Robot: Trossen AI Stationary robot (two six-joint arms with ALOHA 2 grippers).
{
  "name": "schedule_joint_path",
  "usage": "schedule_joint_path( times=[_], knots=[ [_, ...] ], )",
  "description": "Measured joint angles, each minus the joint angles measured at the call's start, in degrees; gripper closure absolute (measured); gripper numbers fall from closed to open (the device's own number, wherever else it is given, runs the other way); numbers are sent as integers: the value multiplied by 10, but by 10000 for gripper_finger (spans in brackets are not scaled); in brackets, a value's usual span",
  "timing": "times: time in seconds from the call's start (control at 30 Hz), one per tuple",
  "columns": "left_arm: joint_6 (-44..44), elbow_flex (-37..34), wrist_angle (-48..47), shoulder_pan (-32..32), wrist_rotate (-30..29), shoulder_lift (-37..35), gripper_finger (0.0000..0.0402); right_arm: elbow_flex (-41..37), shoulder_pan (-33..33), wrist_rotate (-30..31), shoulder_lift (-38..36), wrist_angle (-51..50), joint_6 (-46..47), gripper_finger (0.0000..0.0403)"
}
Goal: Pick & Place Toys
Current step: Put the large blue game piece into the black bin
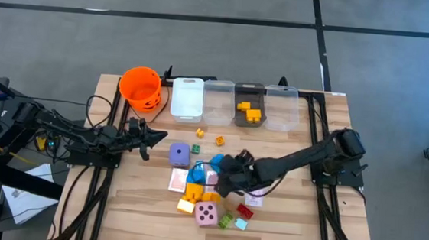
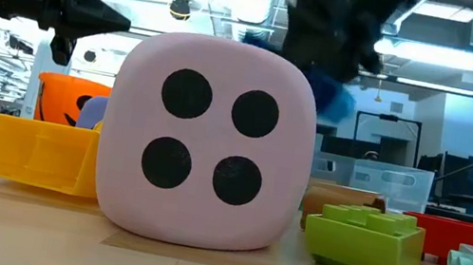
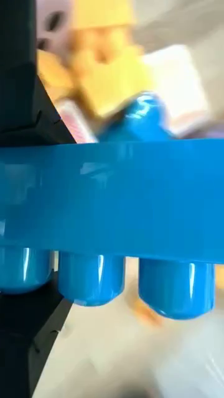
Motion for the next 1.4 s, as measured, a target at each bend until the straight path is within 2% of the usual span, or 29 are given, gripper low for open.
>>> schedule_joint_path(
  times=[0.13,0.3,0.4,0.63,0.9,1.0,1.07,1.2,1.23,1.3,1.4],
  knots=[
    [0,0,1,0,0,2,402,7,1,114,-42,-34,0,143],
    [-1,0,3,0,0,3,402,6,-29,212,-72,-70,-1,143],
    [-1,0,2,0,0,3,402,6,-61,244,-83,-88,-1,143],
    [-2,0,2,0,0,3,402,6,-180,239,-84,-104,-7,144],
    [-2,0,0,0,0,2,402,5,-317,154,-77,-56,-87,144],
    [-2,0,-1,0,0,3,401,-1,-356,150,-77,-34,-101,144],
    [-2,0,-1,0,0,2,402,-1,-376,137,-77,-32,-104,139],
    [-2,0,-3,0,0,2,402,-1,-403,89,-77,-33,-115,39],
    [-2,0,-5,0,0,3,402,-1,-407,83,-77,-33,-120,25],
    [-2,0,-5,0,0,2,402,-1,-406,81,-77,-33,-124,31],
    [-2,0,-5,0,0,2,402,-1,-383,80,-77,-35,-140,69]
  ],
)
